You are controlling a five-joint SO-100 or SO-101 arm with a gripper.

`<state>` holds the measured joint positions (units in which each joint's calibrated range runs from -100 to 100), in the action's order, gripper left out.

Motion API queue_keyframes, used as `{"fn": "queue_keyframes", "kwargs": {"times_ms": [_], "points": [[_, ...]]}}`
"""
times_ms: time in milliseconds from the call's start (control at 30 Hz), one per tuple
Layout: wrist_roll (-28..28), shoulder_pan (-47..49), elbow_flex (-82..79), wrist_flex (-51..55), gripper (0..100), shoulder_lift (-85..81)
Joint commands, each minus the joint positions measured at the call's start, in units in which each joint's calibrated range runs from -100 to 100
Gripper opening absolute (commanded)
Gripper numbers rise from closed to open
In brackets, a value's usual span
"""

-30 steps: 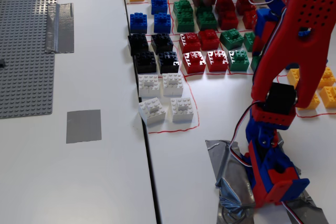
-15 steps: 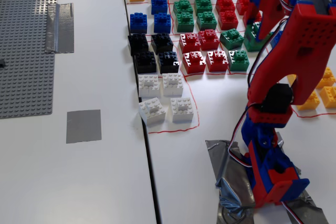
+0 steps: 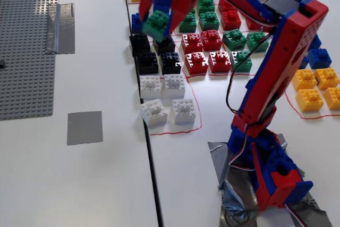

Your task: Grab the block and put it in the grey marker

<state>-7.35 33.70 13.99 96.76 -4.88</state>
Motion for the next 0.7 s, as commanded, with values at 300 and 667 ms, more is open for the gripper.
{"fn": "queue_keyframes", "kwargs": {"times_ms": [300, 667], "points": [[0.98, 15.96, 10.35, -2.85, 0, 8.59], [1.07, 21.16, 10.54, -9.1, 0, 17.83]]}}
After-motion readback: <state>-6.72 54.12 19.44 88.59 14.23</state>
